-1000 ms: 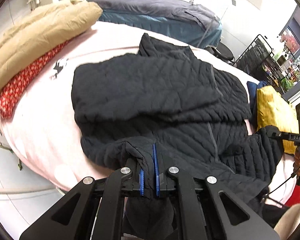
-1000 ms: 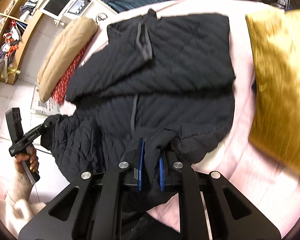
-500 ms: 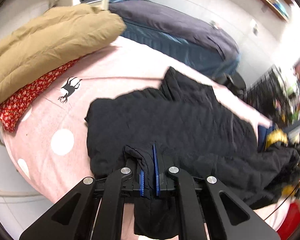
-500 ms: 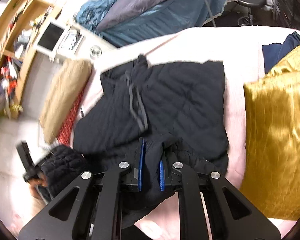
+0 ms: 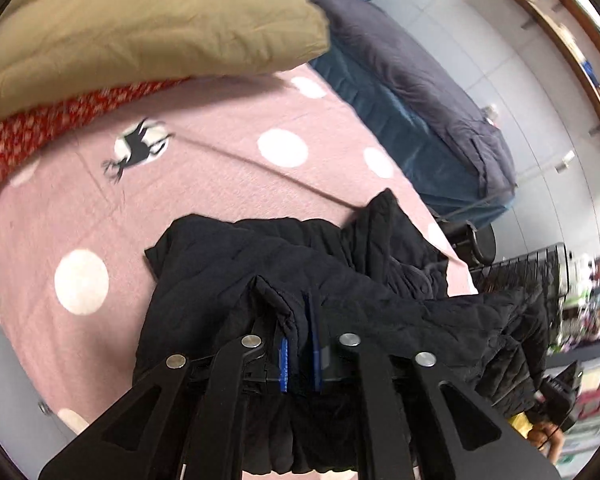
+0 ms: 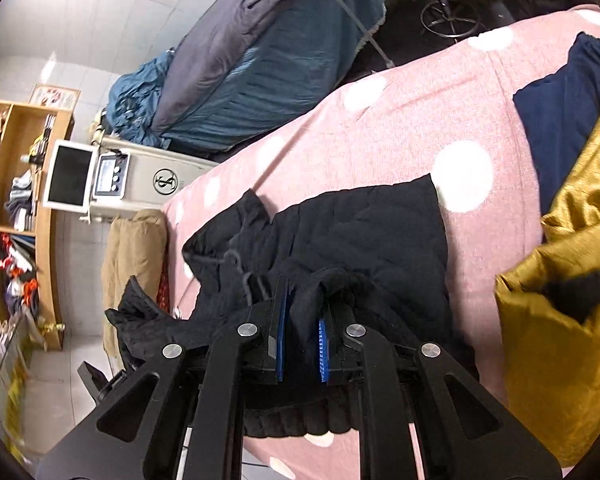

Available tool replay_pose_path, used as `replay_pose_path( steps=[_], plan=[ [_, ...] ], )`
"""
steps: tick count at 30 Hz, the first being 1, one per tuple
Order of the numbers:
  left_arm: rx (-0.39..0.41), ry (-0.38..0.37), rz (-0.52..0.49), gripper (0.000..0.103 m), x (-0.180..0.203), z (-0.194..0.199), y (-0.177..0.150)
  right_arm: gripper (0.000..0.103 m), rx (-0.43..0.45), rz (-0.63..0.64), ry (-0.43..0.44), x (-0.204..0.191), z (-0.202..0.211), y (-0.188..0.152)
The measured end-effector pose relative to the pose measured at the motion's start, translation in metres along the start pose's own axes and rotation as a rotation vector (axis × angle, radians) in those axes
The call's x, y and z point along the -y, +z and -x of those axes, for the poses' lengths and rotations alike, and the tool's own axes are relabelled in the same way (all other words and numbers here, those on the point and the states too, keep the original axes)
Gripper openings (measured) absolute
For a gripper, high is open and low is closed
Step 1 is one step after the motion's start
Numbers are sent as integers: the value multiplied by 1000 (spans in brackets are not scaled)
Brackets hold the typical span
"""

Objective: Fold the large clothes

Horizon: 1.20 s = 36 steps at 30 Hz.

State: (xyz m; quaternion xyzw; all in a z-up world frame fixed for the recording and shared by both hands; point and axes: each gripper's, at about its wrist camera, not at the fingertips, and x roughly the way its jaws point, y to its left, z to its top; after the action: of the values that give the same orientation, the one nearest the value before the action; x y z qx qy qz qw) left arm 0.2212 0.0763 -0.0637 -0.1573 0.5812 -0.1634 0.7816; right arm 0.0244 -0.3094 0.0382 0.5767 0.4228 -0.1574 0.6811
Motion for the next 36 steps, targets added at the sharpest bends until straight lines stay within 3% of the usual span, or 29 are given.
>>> replay_pose_path(
  steps=[2, 6, 9, 13, 18, 20, 22, 24, 29, 33, 36],
  plan=[
    [-27, -63, 85, 16, -10, 3, 4, 13, -3, -16, -7, -1, -9, 6],
    [17, -238, 187, 58, -25, 33, 3, 13, -18, -82, -7, 4, -28, 19],
    [127, -184, 166, 78, -26, 67, -7, 13, -29, -123, 7, 9, -41, 26],
    [187, -15, -67, 79, 4, 89, -43, 14, -38, -191, 35, 15, -60, 38],
    [116, 91, -424, 79, 69, 56, -130, 21, -52, -266, 35, 24, -75, 44],
    [71, 104, -493, 79, 84, 38, -161, 31, -53, -287, 54, 25, -74, 42],
    [21, 116, -568, 79, 101, 15, -190, 54, -41, -277, 80, 23, -66, 39],
    [-8, 133, -605, 79, 114, -2, -210, 62, -6, -244, 110, 17, -50, 35],
    [-28, 165, -681, 79, 133, -24, -226, 67, 61, -24, 60, -13, -9, 16],
    [-14, 200, -721, 79, 139, -33, -224, 69, 12, 341, -136, -49, -6, -43],
    [-6, 241, -694, 79, 134, -40, -214, 69, -30, 531, -248, -55, -21, -96]
  ],
)
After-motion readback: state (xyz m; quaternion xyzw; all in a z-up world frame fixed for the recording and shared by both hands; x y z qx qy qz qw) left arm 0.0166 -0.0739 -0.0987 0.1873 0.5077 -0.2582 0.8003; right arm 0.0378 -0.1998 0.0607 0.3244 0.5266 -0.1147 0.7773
